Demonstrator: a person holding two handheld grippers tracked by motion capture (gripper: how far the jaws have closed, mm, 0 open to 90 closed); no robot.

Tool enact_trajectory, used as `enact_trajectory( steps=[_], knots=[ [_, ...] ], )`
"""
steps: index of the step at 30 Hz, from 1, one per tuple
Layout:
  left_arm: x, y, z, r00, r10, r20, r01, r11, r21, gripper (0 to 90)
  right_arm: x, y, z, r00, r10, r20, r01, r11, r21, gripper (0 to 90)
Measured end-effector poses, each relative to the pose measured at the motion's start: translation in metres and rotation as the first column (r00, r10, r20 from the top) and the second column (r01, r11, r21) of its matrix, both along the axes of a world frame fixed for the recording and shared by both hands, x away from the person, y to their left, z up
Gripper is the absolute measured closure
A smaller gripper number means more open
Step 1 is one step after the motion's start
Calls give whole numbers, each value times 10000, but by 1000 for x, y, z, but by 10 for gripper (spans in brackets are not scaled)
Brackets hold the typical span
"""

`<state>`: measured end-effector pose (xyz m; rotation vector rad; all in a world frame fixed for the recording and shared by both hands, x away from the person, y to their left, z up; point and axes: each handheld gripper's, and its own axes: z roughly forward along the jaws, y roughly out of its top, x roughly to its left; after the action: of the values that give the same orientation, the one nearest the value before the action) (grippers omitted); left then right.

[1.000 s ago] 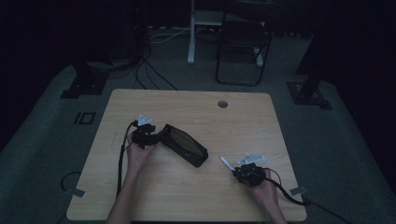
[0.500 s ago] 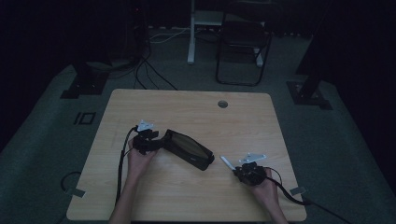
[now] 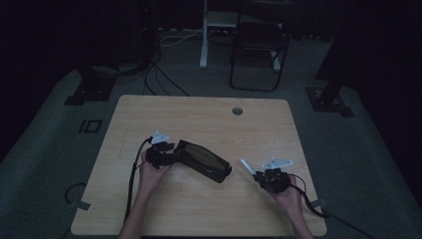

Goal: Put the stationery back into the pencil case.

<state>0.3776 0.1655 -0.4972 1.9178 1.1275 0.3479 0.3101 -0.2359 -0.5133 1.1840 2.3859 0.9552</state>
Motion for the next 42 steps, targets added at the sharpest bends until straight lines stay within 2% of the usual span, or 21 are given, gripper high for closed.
enact_trajectory(
  steps=[4,6,10,13,17,20,27,37,42],
  knots=[
    [-2,-3,0,9999,-105,-6,105,9999,45,407,2,-1,7,9998,46,193,-47,10000,77,790],
    [-4,-5,0,9998,-214,-23,214,9998,19,408,3,-1,15,9994,76,338,-85,9997,244,790],
    [-7,-8,0,9994,-355,-29,355,9993,69,408,5,-1,22,9986,95,511,-109,9996,277,790],
    [-11,-14,0,9982,-593,-5,593,9981,160,407,8,1,33,9968,189,776,-212,9994,292,790],
    [-15,-14,2,9978,-640,189,638,9979,118,403,12,4,41,9946,368,973,-406,9985,373,790],
    [-18,-13,4,9977,-600,310,589,9976,357,398,14,5,45,9923,554,1112,-602,9974,405,790],
    [-24,-4,5,9982,-368,476,334,9970,696,391,17,6,53,9889,684,1322,-748,9962,441,790],
    [-24,12,-5,9994,234,273,-254,9968,753,380,20,8,67,9828,768,1678,-865,9950,509,790],
    [-22,20,-11,9978,642,194,-658,9924,1037,379,21,11,75,9786,852,1874,-959,9942,484,790]
  ],
)
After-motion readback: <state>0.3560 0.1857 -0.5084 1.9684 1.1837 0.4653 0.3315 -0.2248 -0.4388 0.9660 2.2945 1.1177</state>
